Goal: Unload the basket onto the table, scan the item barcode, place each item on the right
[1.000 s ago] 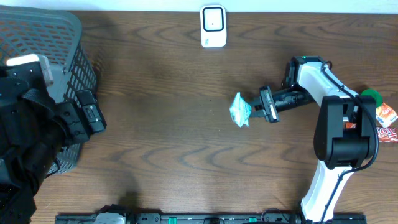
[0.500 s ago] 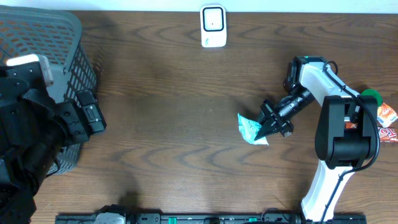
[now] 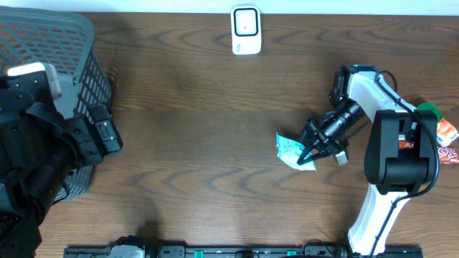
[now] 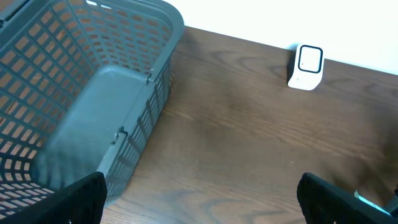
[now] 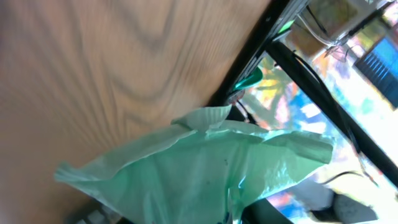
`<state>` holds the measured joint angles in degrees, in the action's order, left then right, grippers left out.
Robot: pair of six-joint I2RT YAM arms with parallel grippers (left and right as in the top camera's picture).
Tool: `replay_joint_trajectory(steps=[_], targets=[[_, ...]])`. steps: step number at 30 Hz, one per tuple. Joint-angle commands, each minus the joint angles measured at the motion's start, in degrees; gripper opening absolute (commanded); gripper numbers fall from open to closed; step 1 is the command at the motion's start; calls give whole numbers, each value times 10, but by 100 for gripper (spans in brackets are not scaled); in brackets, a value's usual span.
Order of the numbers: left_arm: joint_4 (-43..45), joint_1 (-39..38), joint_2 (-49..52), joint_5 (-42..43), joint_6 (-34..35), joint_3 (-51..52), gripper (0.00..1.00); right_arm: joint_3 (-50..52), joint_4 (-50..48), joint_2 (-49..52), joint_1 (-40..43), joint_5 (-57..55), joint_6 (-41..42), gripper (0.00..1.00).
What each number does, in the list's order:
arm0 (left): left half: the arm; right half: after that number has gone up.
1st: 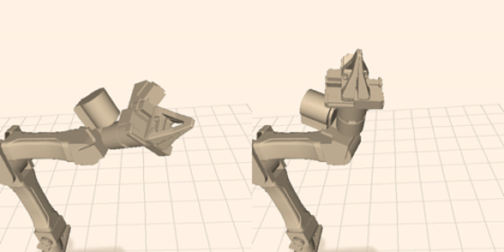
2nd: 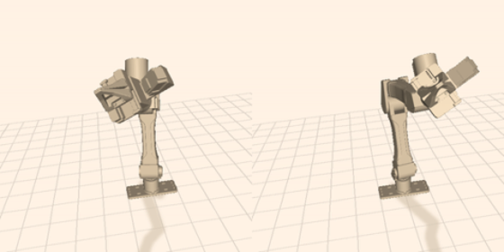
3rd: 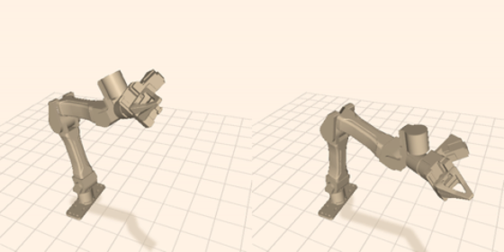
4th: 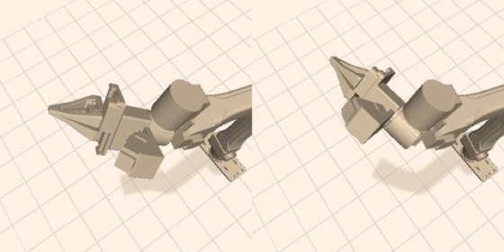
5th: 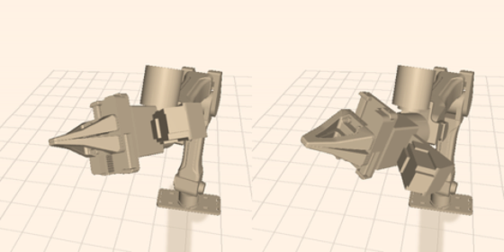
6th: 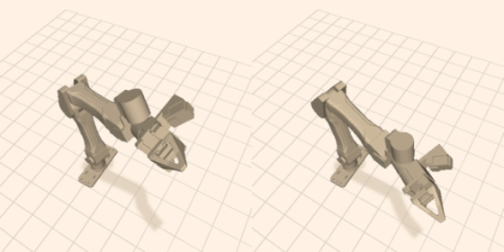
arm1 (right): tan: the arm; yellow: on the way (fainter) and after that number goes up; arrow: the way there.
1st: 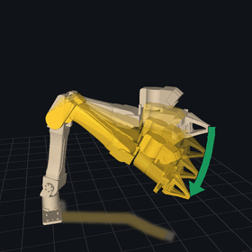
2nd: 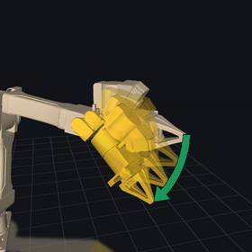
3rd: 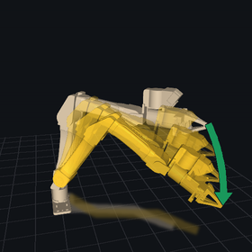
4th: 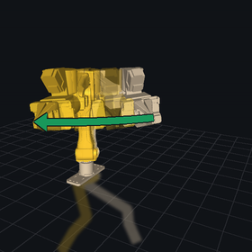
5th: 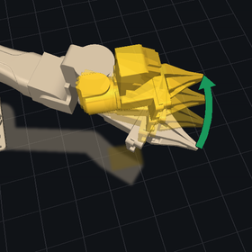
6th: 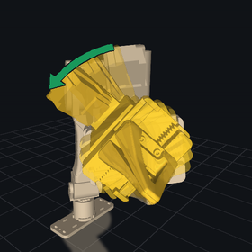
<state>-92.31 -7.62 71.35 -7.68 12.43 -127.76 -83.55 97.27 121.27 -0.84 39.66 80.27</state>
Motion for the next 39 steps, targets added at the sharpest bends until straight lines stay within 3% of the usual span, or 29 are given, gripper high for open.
replay_joint_trajectory(steps=[1,8,9,10,16,24,29,34,35,39], targets=[[-45,-2,-3,-5,3,0,98,0,3,3,2,-55,139,24],[-45,-2,-3,-5,3,0,98,0,3,3,-3,-56,103,17],[-45,-2,-3,-5,3,0,98,0,2,3,-3,-51,86,8],[-45,-2,-3,-5,3,0,98,0,-21,3,-1,-16,19,1],[-45,-2,-3,-5,3,0,98,0,-188,3,8,190,-245,1],[-45,-2,-3,-5,3,0,98,0,-186,3,6,483,-479,1],[-45,-2,-3,-5,3,0,98,0,-189,3,4,498,-577,1],[-45,-2,-3,-5,3,0,98,0,-188,3,4,498,-764,1],[-45,-2,-3,-5,3,0,98,0,-185,3,4,498,-814,11],[-45,-2,-3,-5,3,0,98,0,-198,3,4,498,-917,4]])
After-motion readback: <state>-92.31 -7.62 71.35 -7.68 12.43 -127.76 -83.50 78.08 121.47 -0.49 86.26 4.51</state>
